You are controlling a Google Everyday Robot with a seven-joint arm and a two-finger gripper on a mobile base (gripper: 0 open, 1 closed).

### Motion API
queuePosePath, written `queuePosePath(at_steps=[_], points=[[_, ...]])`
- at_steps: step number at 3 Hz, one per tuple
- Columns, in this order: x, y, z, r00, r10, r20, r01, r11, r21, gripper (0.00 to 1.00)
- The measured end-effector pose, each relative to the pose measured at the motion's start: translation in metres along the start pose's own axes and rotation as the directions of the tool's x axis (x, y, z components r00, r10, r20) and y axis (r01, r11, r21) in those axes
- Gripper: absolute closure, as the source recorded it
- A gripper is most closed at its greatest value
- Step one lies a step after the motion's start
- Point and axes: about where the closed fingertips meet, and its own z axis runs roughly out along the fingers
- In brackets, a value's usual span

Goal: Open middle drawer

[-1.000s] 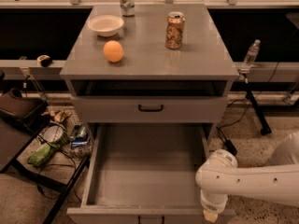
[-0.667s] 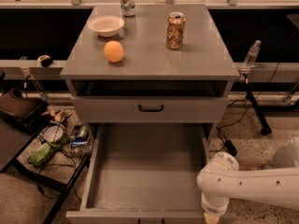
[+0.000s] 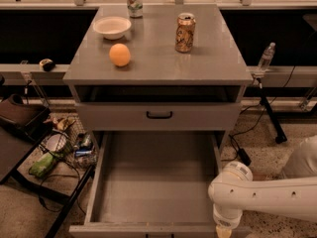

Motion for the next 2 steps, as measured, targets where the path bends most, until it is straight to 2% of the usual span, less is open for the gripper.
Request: queuePosePath(at_steps=[2], points=[[0.0007, -0.0015, -0.0061, 1.0, -0.011, 0.006, 0.011, 0.9999, 0.005, 0.03]])
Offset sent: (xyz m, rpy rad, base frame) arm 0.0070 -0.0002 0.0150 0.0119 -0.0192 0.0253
